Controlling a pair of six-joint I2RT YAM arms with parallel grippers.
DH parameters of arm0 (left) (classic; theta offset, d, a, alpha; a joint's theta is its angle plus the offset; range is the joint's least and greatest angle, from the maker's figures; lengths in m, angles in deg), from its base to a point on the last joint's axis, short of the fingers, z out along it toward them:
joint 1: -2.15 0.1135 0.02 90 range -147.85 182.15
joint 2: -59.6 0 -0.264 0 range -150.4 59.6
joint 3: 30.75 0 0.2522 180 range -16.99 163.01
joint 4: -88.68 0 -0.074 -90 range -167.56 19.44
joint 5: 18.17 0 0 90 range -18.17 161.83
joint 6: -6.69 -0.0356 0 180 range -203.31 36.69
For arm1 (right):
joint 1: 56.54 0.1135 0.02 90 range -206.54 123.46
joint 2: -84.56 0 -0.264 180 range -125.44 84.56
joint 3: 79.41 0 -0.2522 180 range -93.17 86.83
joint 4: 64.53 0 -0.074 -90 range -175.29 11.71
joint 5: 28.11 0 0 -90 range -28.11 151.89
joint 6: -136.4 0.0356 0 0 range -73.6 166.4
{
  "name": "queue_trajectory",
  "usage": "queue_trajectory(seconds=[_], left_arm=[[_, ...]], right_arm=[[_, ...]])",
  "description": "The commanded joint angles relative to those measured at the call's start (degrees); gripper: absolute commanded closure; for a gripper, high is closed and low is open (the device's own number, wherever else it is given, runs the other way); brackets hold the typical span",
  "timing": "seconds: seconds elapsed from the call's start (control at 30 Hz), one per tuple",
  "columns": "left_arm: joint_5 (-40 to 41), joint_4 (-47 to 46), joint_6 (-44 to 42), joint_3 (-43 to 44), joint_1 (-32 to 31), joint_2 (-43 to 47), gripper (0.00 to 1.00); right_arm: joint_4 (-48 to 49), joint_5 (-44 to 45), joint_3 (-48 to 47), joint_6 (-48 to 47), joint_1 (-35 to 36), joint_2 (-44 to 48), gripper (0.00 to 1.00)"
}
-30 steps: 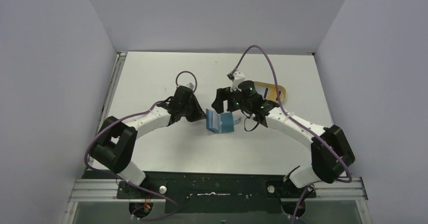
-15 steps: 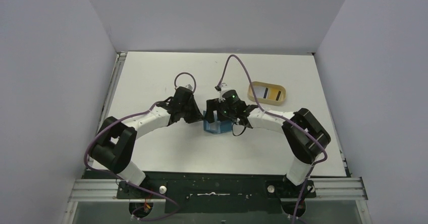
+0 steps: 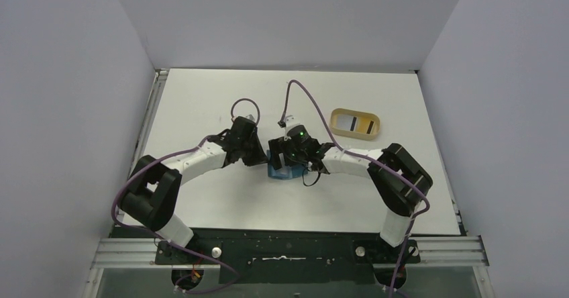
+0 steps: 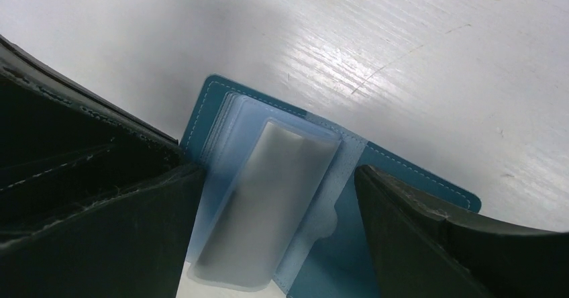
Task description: Take the credit cards out of the card holder
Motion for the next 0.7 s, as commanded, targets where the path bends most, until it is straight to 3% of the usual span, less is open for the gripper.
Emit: queue_trajectory(seconds=[0.0,0.67], left_arm=[[-2.00,-4.43,0.31,1.87,0.22,3.82,1.00],[-1.71,-3.46,-0.12,2.61,0.68,4.06,1.00]], right_arm=[[0.56,1.03,-0.93,-2.14,1.87,-0.72,0.13],[-8.63,11.42,2.83,-9.45,0.15,4.27,0.12]])
